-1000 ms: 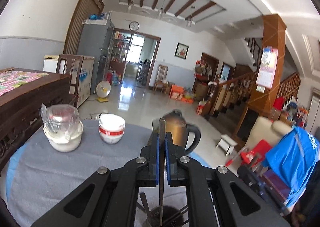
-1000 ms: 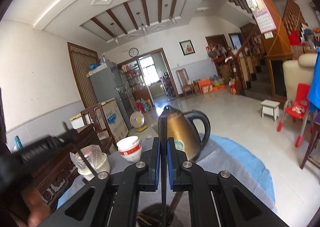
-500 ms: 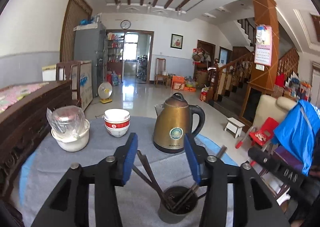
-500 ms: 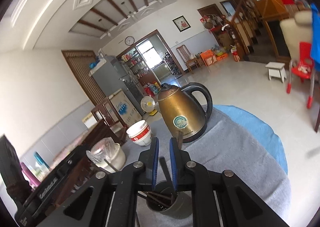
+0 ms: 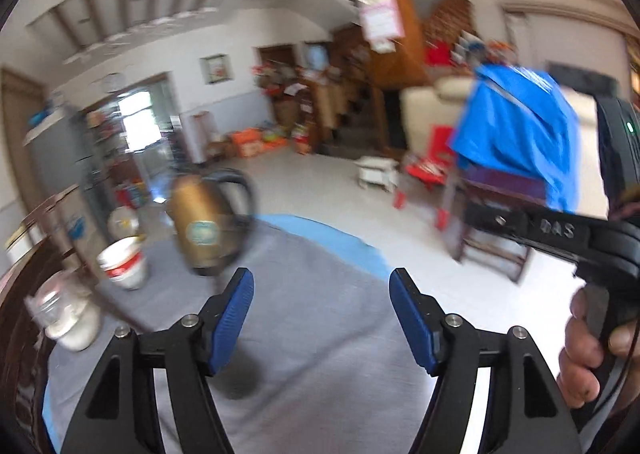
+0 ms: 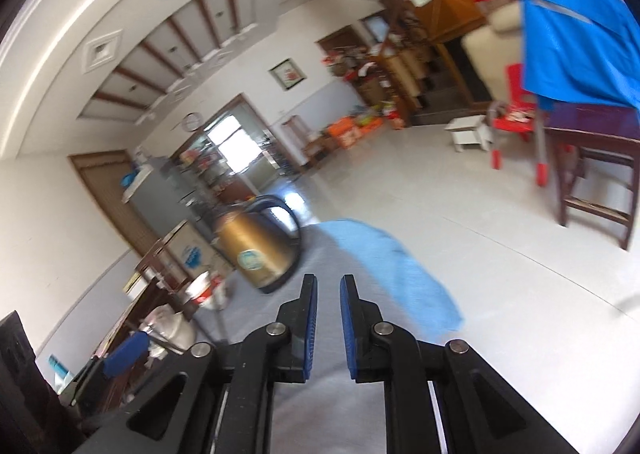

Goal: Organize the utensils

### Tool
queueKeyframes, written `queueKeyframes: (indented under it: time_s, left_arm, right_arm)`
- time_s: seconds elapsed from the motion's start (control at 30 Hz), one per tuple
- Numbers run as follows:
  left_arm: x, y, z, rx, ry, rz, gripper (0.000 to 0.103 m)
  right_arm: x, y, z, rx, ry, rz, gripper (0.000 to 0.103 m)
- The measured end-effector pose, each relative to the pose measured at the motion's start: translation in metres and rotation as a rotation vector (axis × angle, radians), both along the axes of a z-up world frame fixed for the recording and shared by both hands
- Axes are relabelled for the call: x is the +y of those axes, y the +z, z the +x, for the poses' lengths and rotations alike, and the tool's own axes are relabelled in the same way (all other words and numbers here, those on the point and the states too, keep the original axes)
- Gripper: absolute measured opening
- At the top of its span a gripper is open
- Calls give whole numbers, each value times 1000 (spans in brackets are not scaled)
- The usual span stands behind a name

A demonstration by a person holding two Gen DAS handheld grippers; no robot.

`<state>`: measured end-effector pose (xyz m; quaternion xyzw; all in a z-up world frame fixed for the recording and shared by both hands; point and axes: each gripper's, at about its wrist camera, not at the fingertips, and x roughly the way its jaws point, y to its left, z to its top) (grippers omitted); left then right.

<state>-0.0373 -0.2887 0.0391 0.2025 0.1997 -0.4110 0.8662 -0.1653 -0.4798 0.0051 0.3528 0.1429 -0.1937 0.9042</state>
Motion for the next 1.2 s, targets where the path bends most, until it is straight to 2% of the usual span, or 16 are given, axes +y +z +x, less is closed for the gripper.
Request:
queueKeyframes:
  time_s: [0.1,0.2,0.23,0.3,0.33,0.57,0.97,1.2]
  left_arm:
    - [-32,-7,-25,15,-57,57,72]
    - [-56,-12,-38,49,-82,104,72]
    - [-62,-13,-41,55,-82,119,72]
    - [-73,-17,-46,51,-74,153,72]
    - [-78,-20,-49,45,-65,175,72]
    - [-102,-37,-66,52,-57,270,72]
    - [-133,-41,-92,50,-109,302,72]
    - [-141,-34,-97,42,-112,284,72]
  right_arm:
    - [-23,-9,-33,10,-37,21,15]
    - [-46,-18,-62,-3,-82,69,24]
    - [-52,-19,-70,-10,-97,78,31]
    - [-64,-23,-87,-23,-137,90,54]
    - [-68,-25,-94,-30,-153,88,58]
    - [-88,-30,-116,-15,-171,86,57]
    - [-98,-32,-131,-6,-175,103,58]
    - [-100,-27,-143,1,-185,95,58]
